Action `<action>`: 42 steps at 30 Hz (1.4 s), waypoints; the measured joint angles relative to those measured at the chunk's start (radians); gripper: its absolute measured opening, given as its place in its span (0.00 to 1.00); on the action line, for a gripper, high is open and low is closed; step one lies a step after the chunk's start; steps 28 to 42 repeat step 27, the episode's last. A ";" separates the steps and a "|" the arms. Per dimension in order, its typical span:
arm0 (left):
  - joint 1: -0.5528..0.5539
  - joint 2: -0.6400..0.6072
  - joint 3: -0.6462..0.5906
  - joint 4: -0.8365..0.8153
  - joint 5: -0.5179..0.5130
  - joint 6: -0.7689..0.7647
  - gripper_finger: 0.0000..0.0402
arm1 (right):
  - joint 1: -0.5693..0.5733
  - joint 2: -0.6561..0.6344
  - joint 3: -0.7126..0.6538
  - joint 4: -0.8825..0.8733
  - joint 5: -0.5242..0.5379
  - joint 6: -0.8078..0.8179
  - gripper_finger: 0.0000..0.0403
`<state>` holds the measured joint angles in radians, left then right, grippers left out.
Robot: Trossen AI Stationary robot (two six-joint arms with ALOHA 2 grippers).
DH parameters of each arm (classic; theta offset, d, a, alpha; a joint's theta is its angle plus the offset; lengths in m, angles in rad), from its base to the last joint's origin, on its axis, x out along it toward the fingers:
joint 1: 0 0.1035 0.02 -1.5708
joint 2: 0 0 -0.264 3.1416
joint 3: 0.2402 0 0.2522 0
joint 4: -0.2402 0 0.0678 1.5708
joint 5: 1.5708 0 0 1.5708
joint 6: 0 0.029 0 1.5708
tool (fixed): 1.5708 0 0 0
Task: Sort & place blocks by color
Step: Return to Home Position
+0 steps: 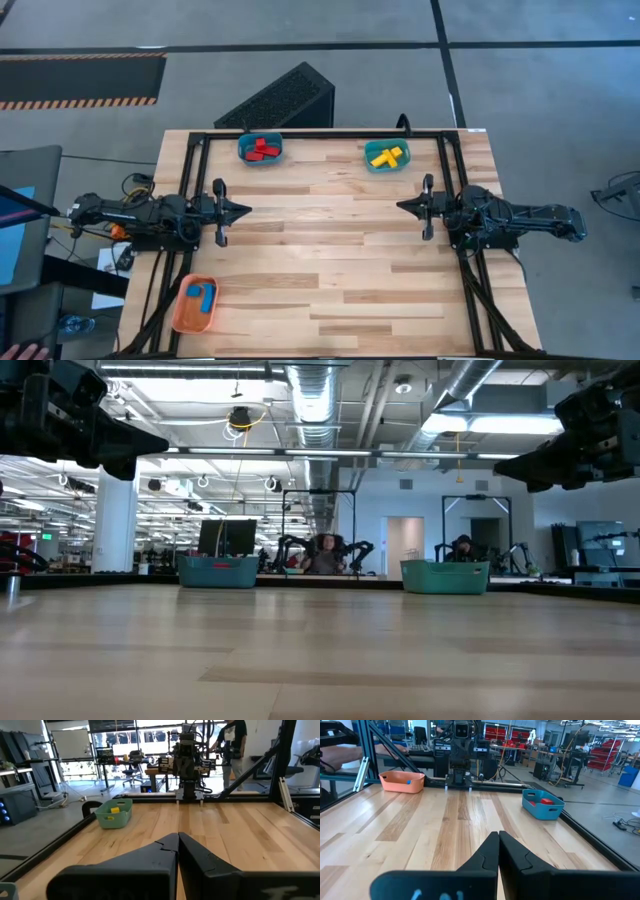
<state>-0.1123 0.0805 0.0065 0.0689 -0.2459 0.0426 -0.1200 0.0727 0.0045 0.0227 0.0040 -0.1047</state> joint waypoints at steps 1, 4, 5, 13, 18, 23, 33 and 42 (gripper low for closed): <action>0.000 0.000 0.000 0.000 0.000 -0.004 0.00 | 0.000 0.000 0.000 0.000 0.000 0.000 0.05; 0.000 0.000 0.000 0.000 0.000 -0.006 0.00 | 0.000 0.000 0.000 0.000 0.000 0.000 0.05; 0.000 0.000 0.000 0.000 0.000 -0.002 0.00 | 0.000 0.000 0.000 0.000 0.000 0.000 0.05; 0.000 0.000 0.000 0.000 0.000 -0.005 0.00 | 0.000 0.000 0.000 0.000 0.000 0.000 0.05; 0.000 0.000 0.000 0.000 0.000 -0.003 0.00 | 0.000 0.000 0.000 0.000 0.000 0.000 0.05; 0.000 0.000 0.000 0.000 0.000 0.003 0.00 | 0.000 0.000 0.000 0.000 0.000 0.000 0.05; 0.000 0.000 0.000 0.000 0.000 -0.003 0.00 | 0.000 0.000 0.000 0.000 0.000 0.000 0.05; 0.000 0.000 0.000 0.000 0.000 -0.003 0.00 | 0.000 0.000 0.000 0.000 0.000 0.000 0.05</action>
